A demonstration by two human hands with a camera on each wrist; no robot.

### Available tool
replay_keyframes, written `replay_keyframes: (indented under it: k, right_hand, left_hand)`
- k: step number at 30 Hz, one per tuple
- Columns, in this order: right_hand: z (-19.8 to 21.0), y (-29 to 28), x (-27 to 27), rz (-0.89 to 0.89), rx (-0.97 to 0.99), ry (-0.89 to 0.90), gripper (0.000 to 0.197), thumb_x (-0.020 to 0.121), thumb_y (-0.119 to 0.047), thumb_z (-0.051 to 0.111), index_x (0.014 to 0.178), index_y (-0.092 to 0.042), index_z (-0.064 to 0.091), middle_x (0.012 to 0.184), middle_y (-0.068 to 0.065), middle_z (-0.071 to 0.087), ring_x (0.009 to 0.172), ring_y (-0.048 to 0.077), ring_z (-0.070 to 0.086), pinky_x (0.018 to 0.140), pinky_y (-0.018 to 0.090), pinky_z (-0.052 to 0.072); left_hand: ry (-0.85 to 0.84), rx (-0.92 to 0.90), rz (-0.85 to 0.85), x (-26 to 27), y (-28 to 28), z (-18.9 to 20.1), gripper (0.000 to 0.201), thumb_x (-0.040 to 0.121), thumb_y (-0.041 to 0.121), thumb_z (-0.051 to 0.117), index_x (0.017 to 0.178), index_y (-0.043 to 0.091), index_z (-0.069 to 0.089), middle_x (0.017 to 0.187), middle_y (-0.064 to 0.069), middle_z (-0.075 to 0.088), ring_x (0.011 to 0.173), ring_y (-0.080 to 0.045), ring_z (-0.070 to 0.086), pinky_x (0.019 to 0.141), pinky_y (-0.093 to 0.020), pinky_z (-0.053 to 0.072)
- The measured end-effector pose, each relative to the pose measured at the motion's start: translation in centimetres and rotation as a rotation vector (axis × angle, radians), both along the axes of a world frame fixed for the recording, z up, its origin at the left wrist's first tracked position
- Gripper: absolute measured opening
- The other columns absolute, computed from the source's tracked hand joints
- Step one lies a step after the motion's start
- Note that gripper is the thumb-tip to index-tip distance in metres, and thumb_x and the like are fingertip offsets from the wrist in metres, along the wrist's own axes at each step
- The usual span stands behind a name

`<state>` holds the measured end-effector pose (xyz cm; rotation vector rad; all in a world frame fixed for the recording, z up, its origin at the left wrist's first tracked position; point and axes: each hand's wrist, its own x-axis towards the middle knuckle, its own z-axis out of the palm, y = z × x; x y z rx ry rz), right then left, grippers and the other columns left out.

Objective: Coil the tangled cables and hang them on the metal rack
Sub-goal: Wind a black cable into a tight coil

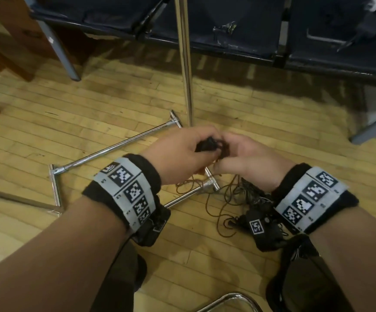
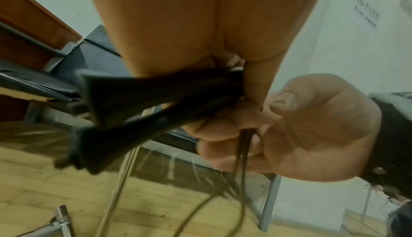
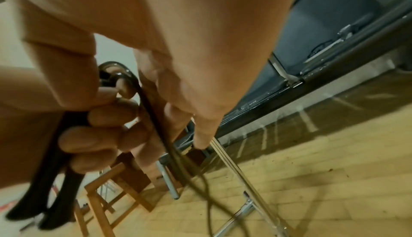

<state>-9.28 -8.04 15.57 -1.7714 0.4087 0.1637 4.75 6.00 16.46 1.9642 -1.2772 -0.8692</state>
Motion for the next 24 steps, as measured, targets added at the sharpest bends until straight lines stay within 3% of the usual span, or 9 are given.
replay_keyframes:
  k: [3, 4, 6, 9, 12, 14, 17, 20, 24]
  right_hand:
    - [-0.1, -0.6, -0.7, -0.007, -0.032, 0.046, 0.021, 0.095, -0.011, 0.067, 0.109, -0.026, 0.069, 0.077, 0.002, 0.074, 0.074, 0.013, 0.072, 0.087, 0.039, 0.055]
    - [-0.2, -0.6, -0.7, -0.021, 0.005, 0.068, 0.019, 0.097, -0.011, 0.064, 0.111, -0.023, 0.069, 0.065, 0.000, 0.065, 0.060, 0.013, 0.065, 0.080, 0.040, 0.058]
    - [-0.2, -0.4, -0.7, -0.062, 0.084, 0.098, 0.019, 0.101, -0.014, 0.060, 0.117, -0.017, 0.069, 0.057, -0.005, 0.051, 0.046, 0.010, 0.049, 0.067, 0.039, 0.062]
    - [-0.4, 0.2, -0.8, -0.191, 0.110, 0.151, 0.020, 0.103, -0.024, 0.056, 0.113, -0.013, 0.069, 0.070, 0.004, 0.062, 0.042, 0.013, 0.039, 0.046, 0.034, 0.049]
    - [-0.8, 1.4, -0.8, -0.307, 0.245, 0.173, 0.029, 0.104, -0.032, 0.053, 0.116, -0.010, 0.067, 0.096, 0.019, 0.074, 0.044, 0.015, 0.041, 0.046, 0.032, 0.046]
    - [-0.8, 1.8, -0.6, -0.363, 0.353, 0.161, 0.035, 0.104, -0.039, 0.053, 0.117, -0.009, 0.067, 0.105, 0.020, 0.075, 0.051, 0.020, 0.050, 0.051, 0.035, 0.051]
    - [-0.8, 1.6, -0.6, -0.417, 0.466, 0.125, 0.040, 0.105, -0.039, 0.049, 0.117, -0.005, 0.066, 0.103, 0.021, 0.076, 0.066, 0.031, 0.066, 0.058, 0.039, 0.056]
    - [-0.8, 1.5, -0.7, -0.391, 0.482, 0.141, 0.040, 0.106, -0.038, 0.046, 0.123, -0.005, 0.061, 0.102, 0.024, 0.076, 0.079, 0.035, 0.075, 0.063, 0.039, 0.058]
    - [-0.9, 1.5, -0.6, -0.517, 0.529, 0.055, 0.043, 0.107, -0.039, 0.047, 0.118, 0.000, 0.060, 0.077, 0.016, 0.073, 0.059, 0.029, 0.067, 0.052, 0.034, 0.051]
  left_hand:
    - [-0.097, -0.015, 0.024, -0.2, -1.0, -0.1, 0.010, 0.104, 0.030, 0.064, 0.105, 0.040, 0.066, 0.085, 0.011, 0.072, 0.075, -0.005, 0.070, 0.064, -0.027, 0.054]
    - [-0.102, -0.033, 0.049, -0.1, -1.0, -0.1, 0.010, 0.104, 0.030, 0.064, 0.104, 0.040, 0.065, 0.083, 0.013, 0.072, 0.075, -0.003, 0.069, 0.063, -0.021, 0.050]
    - [-0.125, -0.060, 0.107, -0.2, -1.4, -0.2, 0.013, 0.105, 0.029, 0.062, 0.103, 0.042, 0.063, 0.079, 0.018, 0.070, 0.073, 0.003, 0.066, 0.059, -0.011, 0.045]
    - [-0.124, -0.131, 0.232, -1.0, -2.4, -0.3, 0.012, 0.107, 0.028, 0.059, 0.108, 0.039, 0.061, 0.083, 0.014, 0.067, 0.073, -0.004, 0.067, 0.061, -0.020, 0.052]
    - [-0.021, -0.220, 0.377, -2.0, -3.4, -0.4, 0.010, 0.107, 0.029, 0.058, 0.109, 0.039, 0.059, 0.083, 0.012, 0.068, 0.069, 0.002, 0.067, 0.052, -0.012, 0.049]
    - [0.057, -0.267, 0.456, -2.6, -4.0, -0.5, 0.009, 0.107, 0.030, 0.057, 0.109, 0.039, 0.057, 0.084, 0.012, 0.066, 0.066, 0.005, 0.064, 0.053, -0.011, 0.048]
    - [0.258, -0.357, 0.568, -2.9, -4.9, -0.3, 0.011, 0.107, 0.023, 0.055, 0.112, 0.032, 0.056, 0.082, 0.009, 0.064, 0.066, -0.005, 0.060, 0.067, -0.032, 0.058]
    - [0.467, -0.488, 0.673, -2.6, -5.6, 0.2, 0.014, 0.105, 0.012, 0.051, 0.111, 0.024, 0.054, 0.073, 0.005, 0.059, 0.067, -0.017, 0.057, 0.073, -0.044, 0.054]
    - [0.544, -0.521, 0.670, -2.7, -6.1, 0.4, 0.022, 0.097, 0.005, 0.056, 0.109, 0.022, 0.053, 0.073, 0.008, 0.063, 0.073, -0.019, 0.062, 0.086, -0.054, 0.059]
